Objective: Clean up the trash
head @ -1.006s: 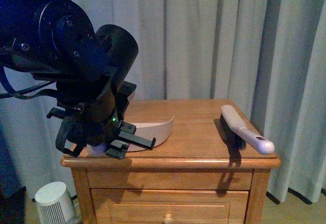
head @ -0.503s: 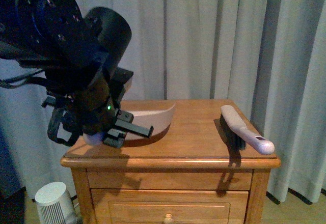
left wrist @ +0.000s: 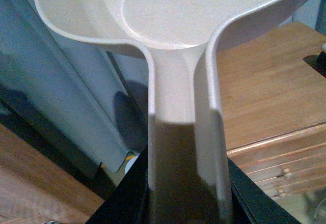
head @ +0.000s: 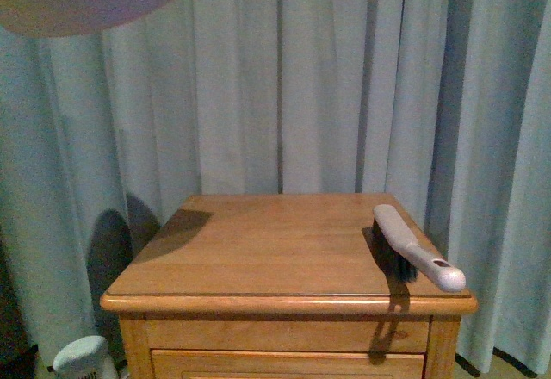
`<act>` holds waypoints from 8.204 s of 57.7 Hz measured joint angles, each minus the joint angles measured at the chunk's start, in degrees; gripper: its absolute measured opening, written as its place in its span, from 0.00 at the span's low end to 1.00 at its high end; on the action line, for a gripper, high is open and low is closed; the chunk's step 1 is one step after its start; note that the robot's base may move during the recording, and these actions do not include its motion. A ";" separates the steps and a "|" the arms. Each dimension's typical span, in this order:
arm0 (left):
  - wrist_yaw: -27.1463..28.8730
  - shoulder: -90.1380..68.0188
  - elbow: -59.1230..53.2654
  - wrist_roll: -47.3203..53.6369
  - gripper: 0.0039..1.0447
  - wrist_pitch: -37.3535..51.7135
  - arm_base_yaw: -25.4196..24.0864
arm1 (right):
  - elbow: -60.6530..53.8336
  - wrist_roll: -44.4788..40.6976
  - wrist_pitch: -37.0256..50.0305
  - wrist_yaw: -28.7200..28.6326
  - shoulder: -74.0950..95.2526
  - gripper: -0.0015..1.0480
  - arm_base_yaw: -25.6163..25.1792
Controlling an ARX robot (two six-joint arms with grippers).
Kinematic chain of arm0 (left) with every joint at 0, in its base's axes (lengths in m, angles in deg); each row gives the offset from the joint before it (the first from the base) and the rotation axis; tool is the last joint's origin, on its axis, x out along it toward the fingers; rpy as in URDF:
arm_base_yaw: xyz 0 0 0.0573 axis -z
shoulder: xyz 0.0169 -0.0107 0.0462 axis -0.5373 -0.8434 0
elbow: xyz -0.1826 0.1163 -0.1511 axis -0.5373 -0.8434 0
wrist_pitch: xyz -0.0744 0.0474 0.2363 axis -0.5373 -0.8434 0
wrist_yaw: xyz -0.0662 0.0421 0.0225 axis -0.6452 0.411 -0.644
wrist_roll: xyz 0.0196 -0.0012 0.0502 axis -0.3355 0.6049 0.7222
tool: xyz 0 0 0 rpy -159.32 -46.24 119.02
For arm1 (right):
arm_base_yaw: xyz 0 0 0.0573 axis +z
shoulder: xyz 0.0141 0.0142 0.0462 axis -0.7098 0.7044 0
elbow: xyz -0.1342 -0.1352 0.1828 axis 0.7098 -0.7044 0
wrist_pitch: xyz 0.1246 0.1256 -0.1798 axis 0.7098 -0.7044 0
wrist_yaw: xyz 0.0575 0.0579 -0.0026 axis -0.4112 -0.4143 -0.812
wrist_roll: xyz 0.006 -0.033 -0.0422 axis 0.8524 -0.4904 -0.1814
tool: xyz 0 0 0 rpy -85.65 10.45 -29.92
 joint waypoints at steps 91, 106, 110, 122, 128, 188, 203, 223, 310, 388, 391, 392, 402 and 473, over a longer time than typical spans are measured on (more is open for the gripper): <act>-16.22 26.53 -13.86 0.31 0.25 -12.87 -14.53 | 62.97 19.39 -18.29 14.93 79.45 0.93 6.36; -16.22 26.53 -13.86 0.31 0.25 -12.87 -14.53 | 71.76 25.83 -20.06 12.46 96.02 0.93 9.29; -16.22 26.53 -13.86 0.31 0.25 -12.87 -14.53 | 72.85 26.88 -19.52 12.48 98.92 0.93 10.14; -16.22 26.53 -13.84 0.31 0.25 -12.87 -14.53 | 76.35 28.06 -18.18 13.46 104.98 0.93 11.91; -16.22 26.53 -13.86 0.31 0.25 -12.87 -14.53 | 77.16 28.30 -17.40 13.60 107.06 0.93 12.24; -16.22 26.53 -13.86 0.31 0.25 -12.87 -14.53 | 79.01 28.68 -14.27 11.98 111.75 0.20 13.51; -16.22 26.53 -13.86 0.31 0.25 -12.87 -14.53 | 72.08 19.02 -3.13 17.33 99.65 0.20 12.87; -16.22 26.53 -13.86 0.31 0.25 -12.87 -14.53 | 52.98 9.49 5.92 23.17 72.63 0.20 12.85; -17.07 26.47 -13.86 0.52 0.25 -12.87 -14.51 | 35.78 9.70 -9.88 38.66 34.25 0.20 24.15; -16.17 26.53 -14.12 0.50 0.25 -12.87 -14.62 | 35.21 9.70 -9.99 38.14 34.93 0.20 24.41; -16.20 26.56 -14.12 0.50 0.25 -12.87 -14.62 | 35.21 9.70 -9.99 38.14 34.88 0.20 24.41; -16.22 26.53 -14.12 0.50 0.25 -12.87 -14.62 | 35.21 9.70 -9.99 38.18 34.86 0.20 24.41; -16.20 26.49 -14.19 0.50 0.25 -12.87 -14.62 | 35.23 9.70 -9.99 38.03 34.88 0.20 24.44; -18.69 -16.74 -2.82 25.05 0.25 -9.38 -10.93 | 35.21 9.70 -9.99 38.14 34.93 0.20 24.41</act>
